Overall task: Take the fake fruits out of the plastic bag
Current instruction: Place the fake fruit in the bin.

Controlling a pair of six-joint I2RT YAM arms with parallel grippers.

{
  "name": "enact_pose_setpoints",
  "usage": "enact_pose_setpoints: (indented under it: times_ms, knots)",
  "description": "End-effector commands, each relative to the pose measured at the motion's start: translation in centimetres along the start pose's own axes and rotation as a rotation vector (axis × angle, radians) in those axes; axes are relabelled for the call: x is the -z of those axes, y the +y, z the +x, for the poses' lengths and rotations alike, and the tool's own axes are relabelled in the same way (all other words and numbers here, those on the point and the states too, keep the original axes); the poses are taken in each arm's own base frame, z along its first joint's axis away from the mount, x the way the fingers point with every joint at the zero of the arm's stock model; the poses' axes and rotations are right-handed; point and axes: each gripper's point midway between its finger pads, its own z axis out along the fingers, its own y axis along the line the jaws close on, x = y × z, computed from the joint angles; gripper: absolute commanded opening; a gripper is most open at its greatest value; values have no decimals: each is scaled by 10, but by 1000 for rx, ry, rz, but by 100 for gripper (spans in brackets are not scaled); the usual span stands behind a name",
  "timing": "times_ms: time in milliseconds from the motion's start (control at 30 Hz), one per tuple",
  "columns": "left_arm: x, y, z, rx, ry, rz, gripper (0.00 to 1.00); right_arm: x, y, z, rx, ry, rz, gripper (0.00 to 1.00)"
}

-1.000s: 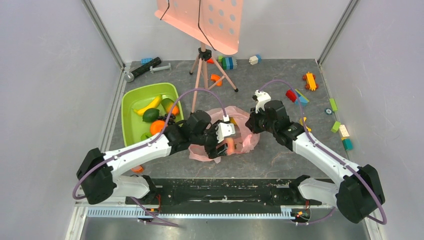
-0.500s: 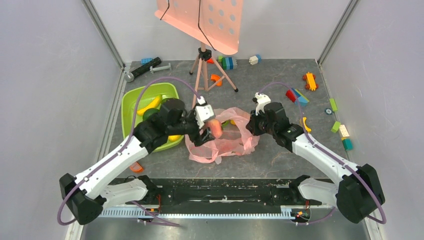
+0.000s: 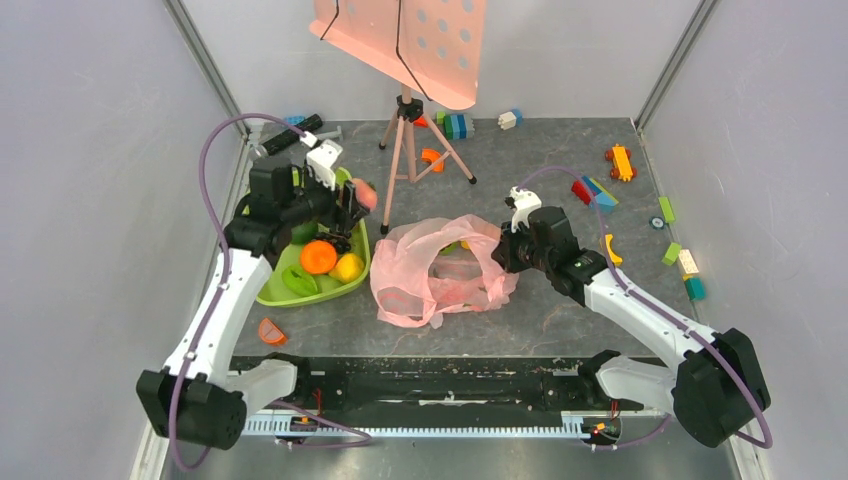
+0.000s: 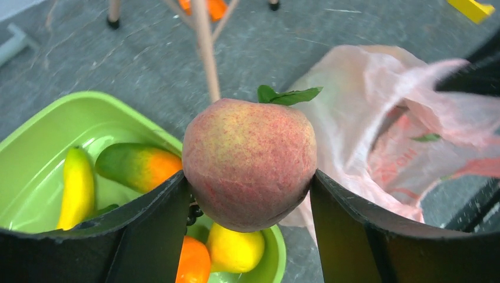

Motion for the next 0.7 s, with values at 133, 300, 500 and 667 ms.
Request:
enact_pose_setpoints:
  times_ms: [133,300,500,667]
  knots:
    - [-11,92,-11,192,-113,-304,64,3,1,-7,-2,-46,-8,11]
    - [-15,149,-4,280,-121,-493,66,3,2,-8,-4,-48,-14,11]
    - [-23,207,28,295,-25,-682,65,2,3,-9,2,-44,-19,11]
    - [-30,231,46,301,31,-760,65,-1,5,-7,3,-31,-30,11]
